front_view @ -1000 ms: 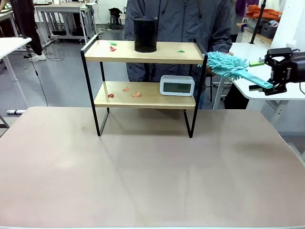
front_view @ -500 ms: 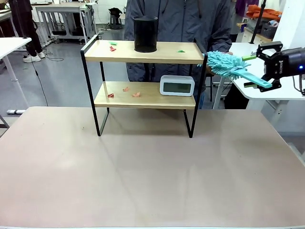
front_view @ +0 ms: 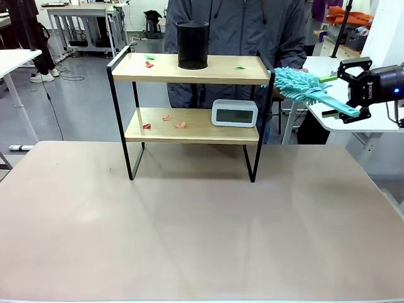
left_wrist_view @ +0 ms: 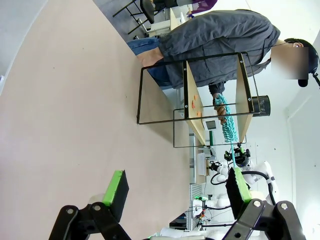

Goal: Clean the shelf.
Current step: Pick up the Duster from the human.

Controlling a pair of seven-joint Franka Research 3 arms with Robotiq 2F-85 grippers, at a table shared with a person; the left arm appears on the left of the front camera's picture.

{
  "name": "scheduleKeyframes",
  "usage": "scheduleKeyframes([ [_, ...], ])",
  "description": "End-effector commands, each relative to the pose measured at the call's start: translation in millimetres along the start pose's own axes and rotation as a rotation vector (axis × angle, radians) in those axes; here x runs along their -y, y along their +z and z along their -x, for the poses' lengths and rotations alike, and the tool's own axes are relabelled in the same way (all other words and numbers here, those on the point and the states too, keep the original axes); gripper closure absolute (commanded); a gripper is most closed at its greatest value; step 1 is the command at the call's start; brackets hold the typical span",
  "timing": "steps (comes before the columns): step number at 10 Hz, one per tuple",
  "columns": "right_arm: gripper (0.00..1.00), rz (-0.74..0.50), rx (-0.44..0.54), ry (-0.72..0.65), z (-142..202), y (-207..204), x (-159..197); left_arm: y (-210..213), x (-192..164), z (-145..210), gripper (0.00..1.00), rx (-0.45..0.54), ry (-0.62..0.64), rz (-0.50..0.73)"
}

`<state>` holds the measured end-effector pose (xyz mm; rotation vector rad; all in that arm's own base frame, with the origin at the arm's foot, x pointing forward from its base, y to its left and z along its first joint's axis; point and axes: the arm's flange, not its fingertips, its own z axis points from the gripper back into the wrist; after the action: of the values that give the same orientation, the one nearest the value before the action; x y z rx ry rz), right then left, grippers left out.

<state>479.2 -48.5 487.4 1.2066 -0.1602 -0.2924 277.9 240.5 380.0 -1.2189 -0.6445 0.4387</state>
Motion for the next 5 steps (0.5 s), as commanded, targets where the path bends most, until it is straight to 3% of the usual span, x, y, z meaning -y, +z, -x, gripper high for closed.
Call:
scheduleKeyframes([
  [1,0.56,0.005,0.009,-0.003,-1.6,4.2,-4.3,-1.8,0.4,3.9,0.0,0.013,-0.021,0.023],
  [2,1.0,0.01,0.008,-0.005,-1.1,4.8,-3.1,-1.8,0.4,3.9,0.0,0.013,-0.021,0.023],
  [4,1.0,0.011,0.009,-0.011,-1.4,6.7,-1.0,-1.8,0.4,3.9,0.0,0.013,-0.021,0.023],
  [5,0.83,0.012,0.008,-0.011,-1.3,6.8,-0.2,-1.8,0.4,3.9,0.0,0.013,-0.021,0.023],
])
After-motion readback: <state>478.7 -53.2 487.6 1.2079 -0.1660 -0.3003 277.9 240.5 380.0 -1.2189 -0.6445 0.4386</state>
